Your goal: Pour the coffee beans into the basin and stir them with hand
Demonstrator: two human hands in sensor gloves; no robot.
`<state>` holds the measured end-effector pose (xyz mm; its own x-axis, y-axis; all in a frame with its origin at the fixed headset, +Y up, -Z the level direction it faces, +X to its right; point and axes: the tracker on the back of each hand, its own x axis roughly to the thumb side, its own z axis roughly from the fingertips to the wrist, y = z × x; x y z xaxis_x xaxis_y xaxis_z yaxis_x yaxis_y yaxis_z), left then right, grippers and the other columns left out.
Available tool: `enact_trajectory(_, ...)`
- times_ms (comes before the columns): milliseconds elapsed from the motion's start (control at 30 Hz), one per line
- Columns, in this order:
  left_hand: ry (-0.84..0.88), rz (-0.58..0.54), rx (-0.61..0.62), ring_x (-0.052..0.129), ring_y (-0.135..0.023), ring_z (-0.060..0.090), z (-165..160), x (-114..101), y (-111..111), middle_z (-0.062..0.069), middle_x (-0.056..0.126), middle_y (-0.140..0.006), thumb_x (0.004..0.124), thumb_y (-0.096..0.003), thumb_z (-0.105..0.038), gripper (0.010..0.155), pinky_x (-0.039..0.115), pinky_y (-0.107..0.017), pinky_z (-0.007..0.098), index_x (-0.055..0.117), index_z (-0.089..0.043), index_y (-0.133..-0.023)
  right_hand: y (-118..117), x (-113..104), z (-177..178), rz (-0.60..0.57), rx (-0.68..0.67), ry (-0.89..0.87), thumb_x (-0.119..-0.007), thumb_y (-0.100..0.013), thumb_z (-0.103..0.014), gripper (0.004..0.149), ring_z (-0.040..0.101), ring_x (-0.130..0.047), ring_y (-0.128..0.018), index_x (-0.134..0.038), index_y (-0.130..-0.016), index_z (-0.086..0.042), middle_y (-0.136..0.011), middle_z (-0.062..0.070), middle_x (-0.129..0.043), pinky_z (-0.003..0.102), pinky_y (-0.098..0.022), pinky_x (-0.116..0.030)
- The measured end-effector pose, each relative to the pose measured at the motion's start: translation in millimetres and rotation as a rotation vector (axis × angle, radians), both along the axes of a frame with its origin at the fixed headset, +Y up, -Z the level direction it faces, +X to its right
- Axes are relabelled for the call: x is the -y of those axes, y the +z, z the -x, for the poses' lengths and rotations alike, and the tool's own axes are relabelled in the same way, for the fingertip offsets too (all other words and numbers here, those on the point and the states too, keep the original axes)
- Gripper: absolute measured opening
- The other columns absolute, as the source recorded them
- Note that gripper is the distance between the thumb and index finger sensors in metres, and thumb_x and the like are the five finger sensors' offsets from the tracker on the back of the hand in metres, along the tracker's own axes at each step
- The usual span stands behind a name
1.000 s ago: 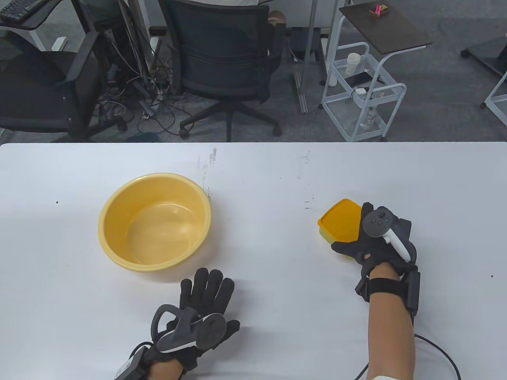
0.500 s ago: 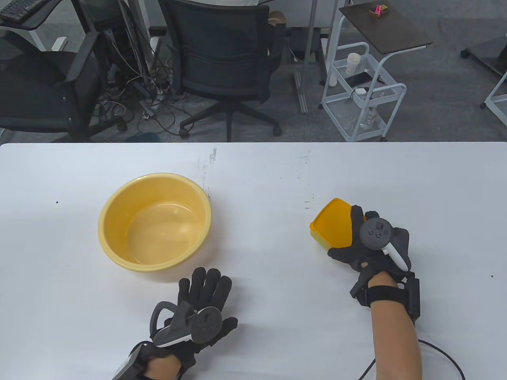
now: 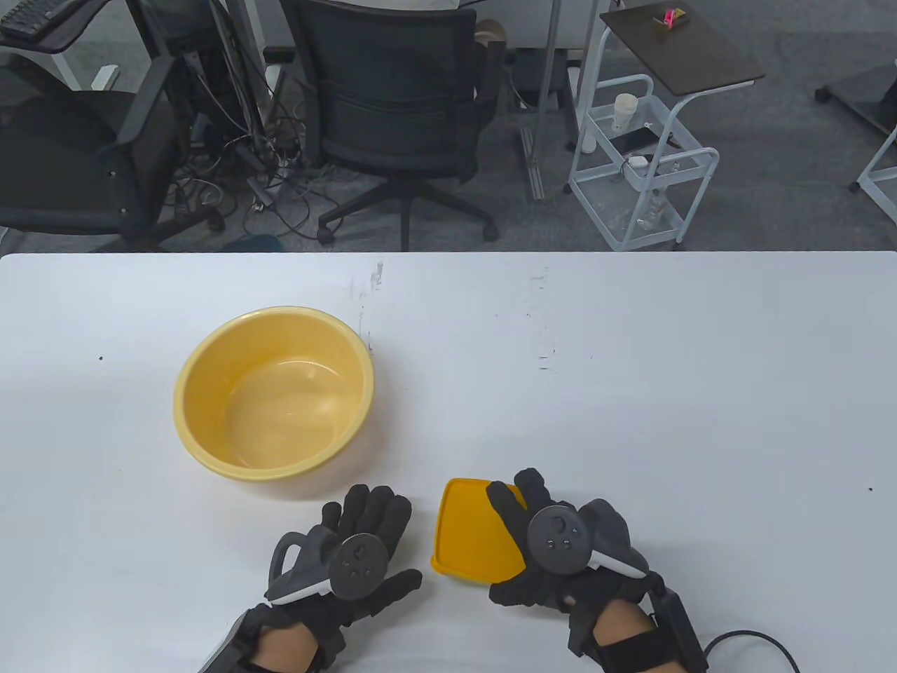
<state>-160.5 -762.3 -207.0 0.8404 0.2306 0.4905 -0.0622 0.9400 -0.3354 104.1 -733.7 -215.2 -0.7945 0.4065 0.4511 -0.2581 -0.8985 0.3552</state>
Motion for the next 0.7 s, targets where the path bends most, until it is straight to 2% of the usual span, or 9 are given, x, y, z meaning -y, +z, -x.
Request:
enact_trajectory(100,-0.04,0.053,0.038,0.026,-0.11,0.057,-5,5,0,0.025,0.018,-0.118,0.056,-0.05,-0.067,0.089,0.028,-0.075,0.067,0.014,-0.016,-0.111,3,6,8,0.017,-0.016,0.051,-0.085,-0.032,-0.067,0.116,0.065,-0.055,-0.088,0.002,-0.099,-0.029,-0.101,0.031,-0.001,0.074,-0.063,-0.041)
enact_trajectory(700,-0.084,0.117,0.079,0.026,-0.109,0.058,-11,9,2,0.026,0.018,-0.117,0.062,-0.0468,-0.068,0.098,0.028,-0.075,0.068,0.012,-0.012,-0.109,2,25,22,0.025,-0.043,0.059,-0.084,-0.032,-0.066,0.115,0.065,-0.052,-0.089,0.002,-0.098,-0.03,-0.1,0.031,0.002,0.075,-0.063,-0.04)
